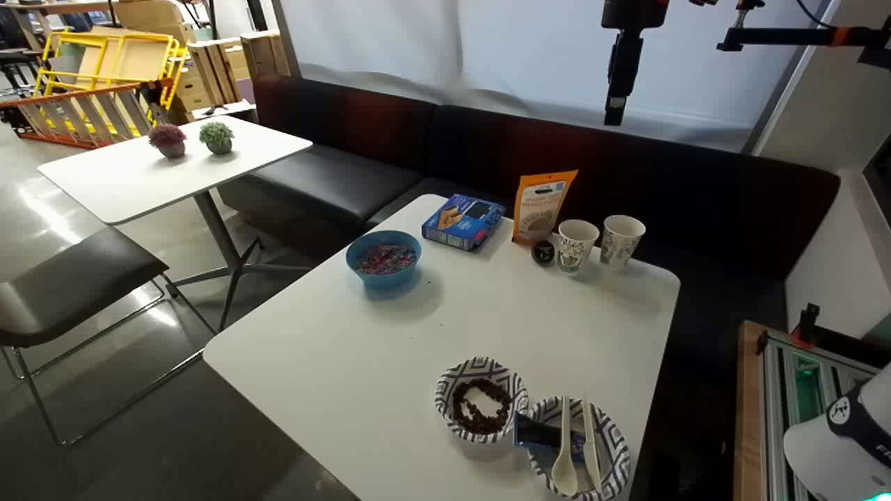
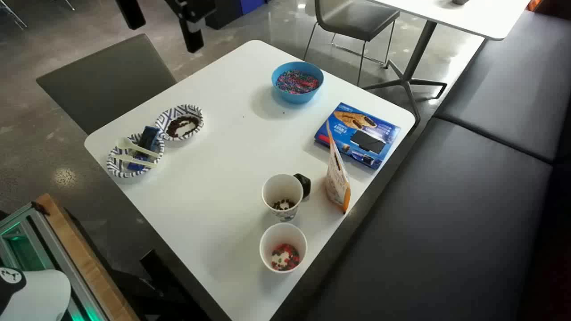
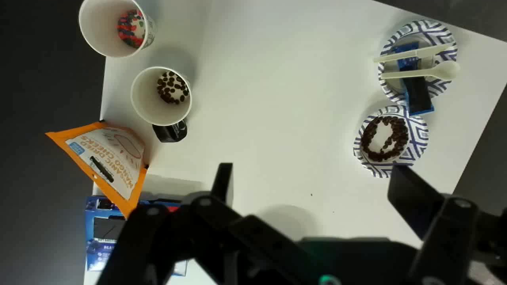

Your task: Pour the contents from the left cup to the furthest white bowl

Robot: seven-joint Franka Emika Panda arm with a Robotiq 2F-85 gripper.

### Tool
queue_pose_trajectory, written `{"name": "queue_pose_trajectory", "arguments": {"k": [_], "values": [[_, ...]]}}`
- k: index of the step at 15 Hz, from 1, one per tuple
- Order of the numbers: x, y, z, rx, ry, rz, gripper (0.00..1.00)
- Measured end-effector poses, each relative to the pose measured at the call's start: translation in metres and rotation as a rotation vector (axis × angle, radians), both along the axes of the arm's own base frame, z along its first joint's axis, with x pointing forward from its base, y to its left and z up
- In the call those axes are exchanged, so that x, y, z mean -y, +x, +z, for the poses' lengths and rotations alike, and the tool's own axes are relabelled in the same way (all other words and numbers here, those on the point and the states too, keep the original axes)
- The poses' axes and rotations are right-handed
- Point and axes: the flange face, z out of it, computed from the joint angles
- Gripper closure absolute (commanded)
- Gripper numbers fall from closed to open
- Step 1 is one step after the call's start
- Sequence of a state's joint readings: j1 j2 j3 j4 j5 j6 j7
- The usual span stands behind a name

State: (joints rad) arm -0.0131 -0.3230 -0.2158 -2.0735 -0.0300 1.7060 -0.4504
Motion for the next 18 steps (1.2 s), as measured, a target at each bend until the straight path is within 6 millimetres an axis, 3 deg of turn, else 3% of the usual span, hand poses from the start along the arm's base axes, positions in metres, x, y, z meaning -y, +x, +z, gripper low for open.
{"name": "queue_pose_trajectory", "arguments": {"k": [11, 18], "values": [[0.001, 0.001, 0.0, 0.008, -0.003, -0.009, 0.0], [0.031, 0.029, -0.02, 0.087, -0.035, -0.095, 0.0]]}}
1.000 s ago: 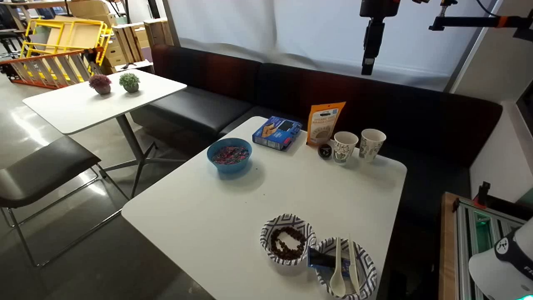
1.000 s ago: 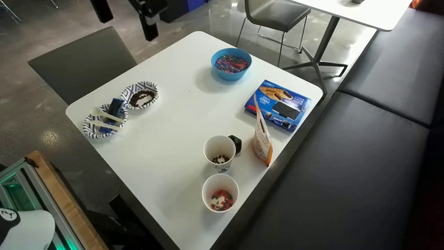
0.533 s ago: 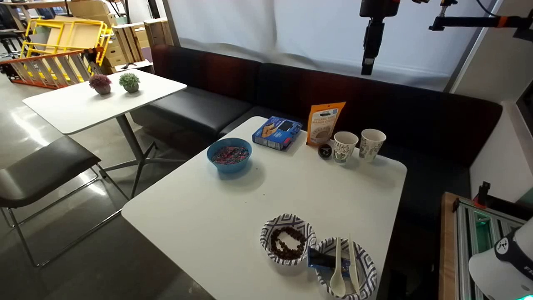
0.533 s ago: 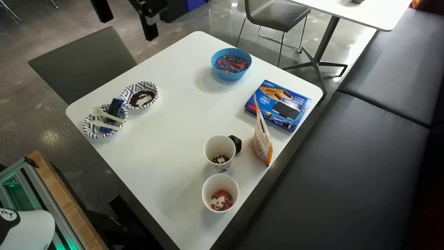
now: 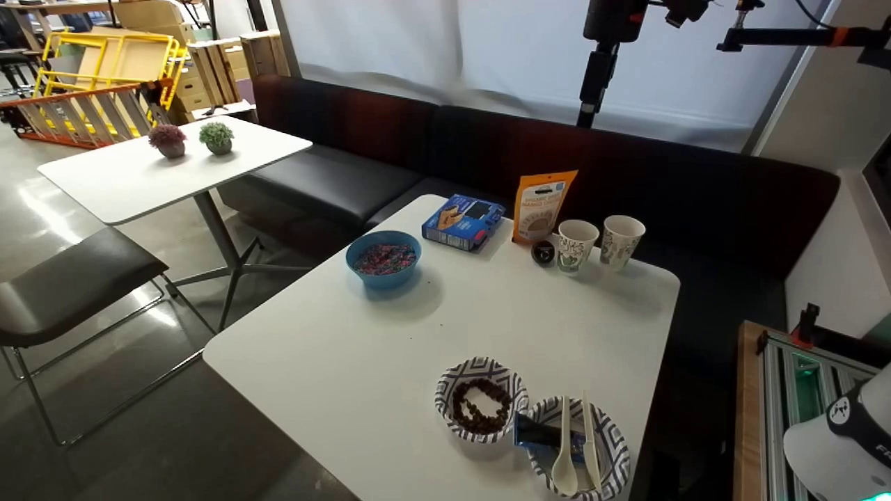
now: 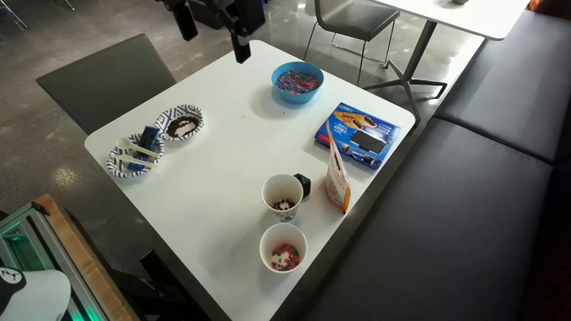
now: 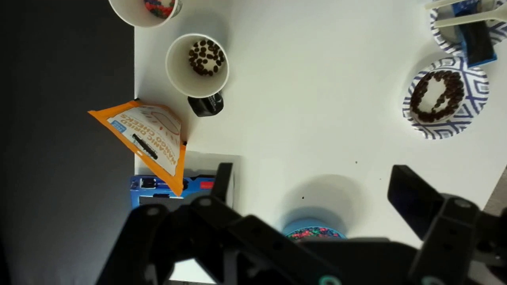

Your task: Pour the contents from the left cup to the furthest white bowl

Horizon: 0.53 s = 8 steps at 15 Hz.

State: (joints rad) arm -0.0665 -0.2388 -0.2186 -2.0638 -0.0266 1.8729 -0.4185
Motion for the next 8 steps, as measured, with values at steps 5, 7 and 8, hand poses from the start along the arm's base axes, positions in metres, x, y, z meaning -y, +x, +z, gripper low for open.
{"name": "queue_pose_trajectory", "arguments": {"k": [5, 7, 8], "values": [[0.022, 0.027, -0.026, 0.045, -0.022, -0.047, 0.0], [0.029, 0.039, -0.043, 0.06, -0.035, -0.071, 0.0], [0.033, 0.045, -0.053, 0.071, -0.036, -0.101, 0.0]]}}
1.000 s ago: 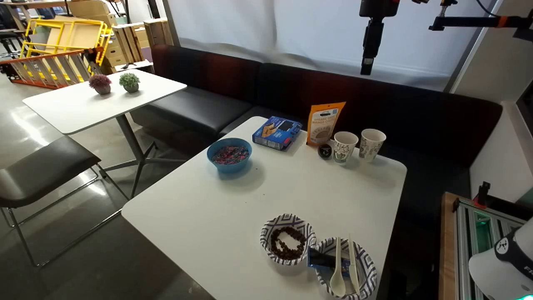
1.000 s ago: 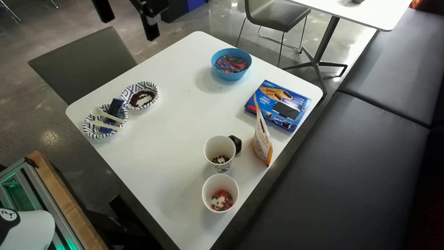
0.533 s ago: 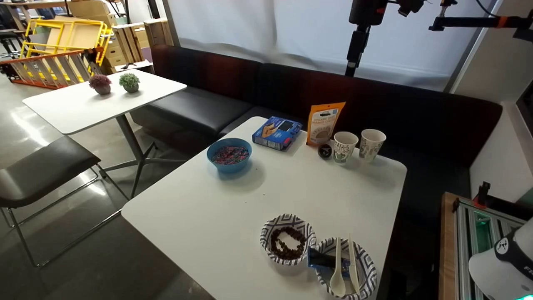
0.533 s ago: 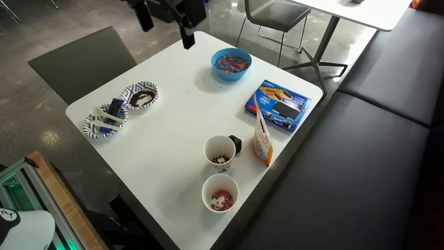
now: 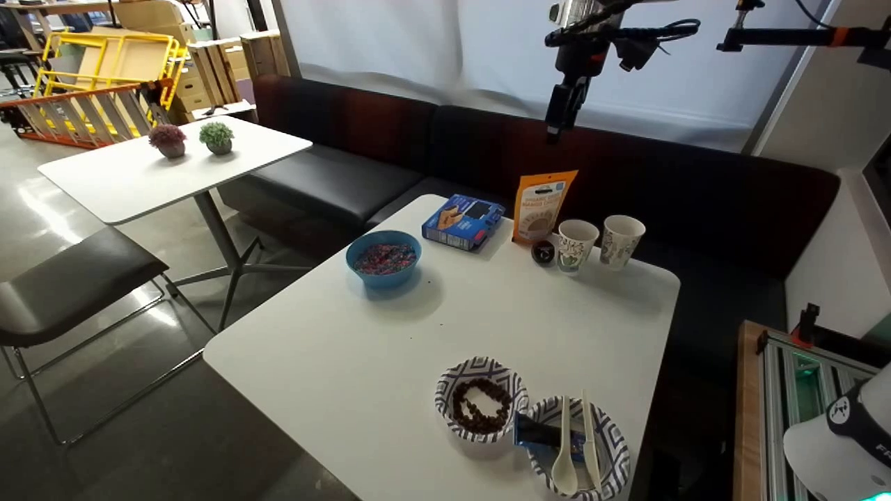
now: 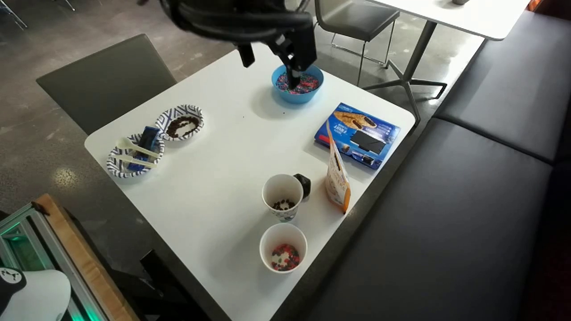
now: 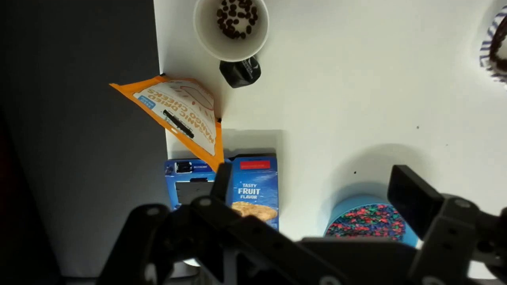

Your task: Pour the contents from the left cup to the furthest white bowl

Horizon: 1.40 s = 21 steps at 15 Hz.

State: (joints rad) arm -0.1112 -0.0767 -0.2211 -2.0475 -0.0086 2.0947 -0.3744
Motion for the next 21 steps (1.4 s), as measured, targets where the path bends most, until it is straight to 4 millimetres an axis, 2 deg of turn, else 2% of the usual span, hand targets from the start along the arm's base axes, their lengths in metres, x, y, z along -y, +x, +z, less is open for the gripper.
{"name": "queue_pose_trajectory", "arguments": {"k": [4, 8, 14, 21], "values": [[0.026, 0.016, -0.044, 0.017, -0.005, -0.158, 0.0], [0.047, 0.013, -0.076, -0.002, 0.005, -0.374, 0.0], [0.044, 0.002, -0.104, -0.027, 0.029, -0.702, 0.0], [0.035, -0.019, -0.159, -0.124, 0.014, -0.951, 0.0]]}}
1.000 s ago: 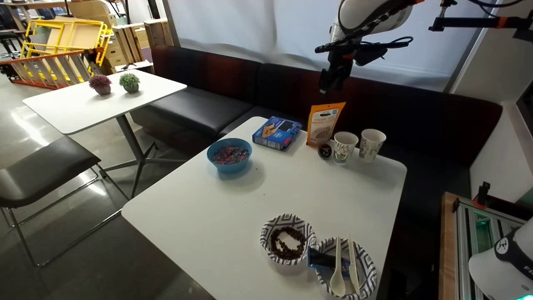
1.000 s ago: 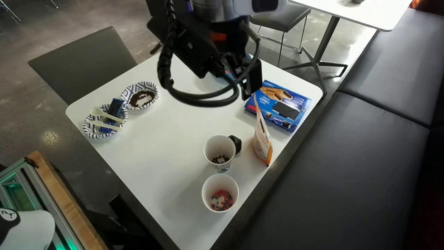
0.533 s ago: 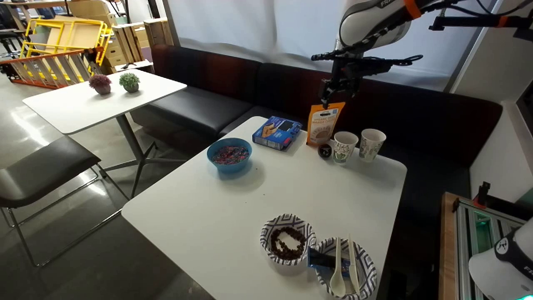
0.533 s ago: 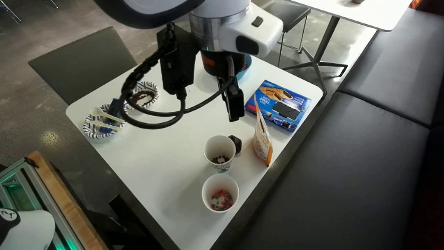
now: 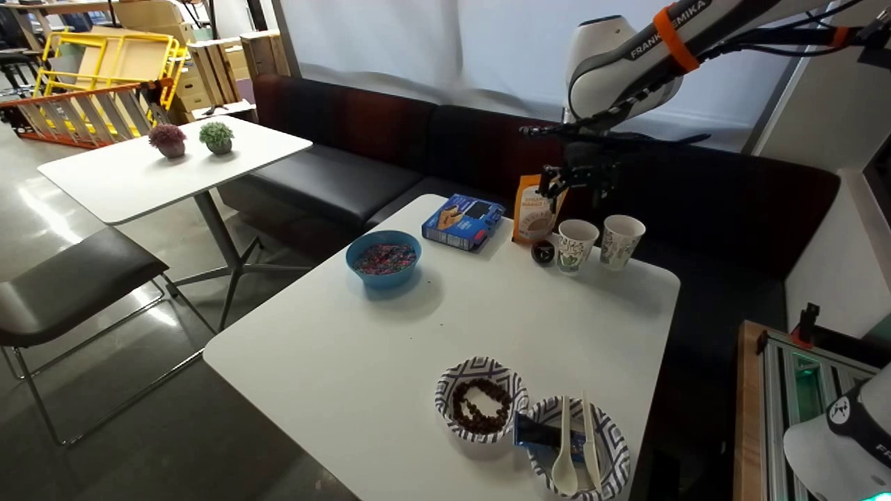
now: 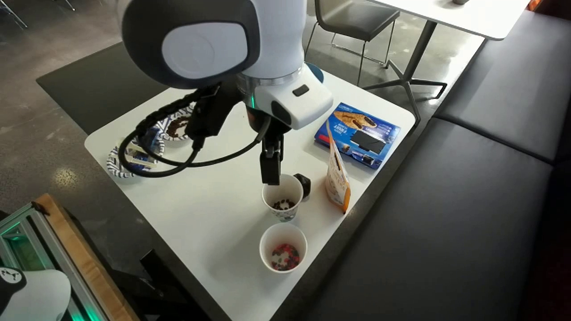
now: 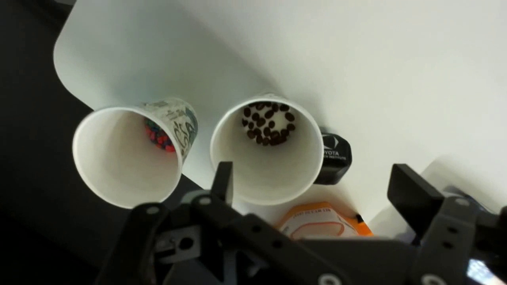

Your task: Pour the contents from the left cup to the furthest white bowl

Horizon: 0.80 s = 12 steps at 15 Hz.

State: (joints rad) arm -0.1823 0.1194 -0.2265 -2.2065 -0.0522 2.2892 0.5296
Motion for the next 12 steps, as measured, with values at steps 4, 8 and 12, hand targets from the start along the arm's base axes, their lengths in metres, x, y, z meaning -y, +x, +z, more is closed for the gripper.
{"name": "queue_pose_trajectory", "arguments": {"k": [4, 8, 12], "values": [[-0.007, -0.003, -0.021, -0.04, 0.015, -0.012, 0.0], [-0.007, -0.003, -0.023, -0.043, 0.015, -0.012, 0.0], [-0.007, -0.003, -0.023, -0.043, 0.015, -0.01, 0.0]]}}
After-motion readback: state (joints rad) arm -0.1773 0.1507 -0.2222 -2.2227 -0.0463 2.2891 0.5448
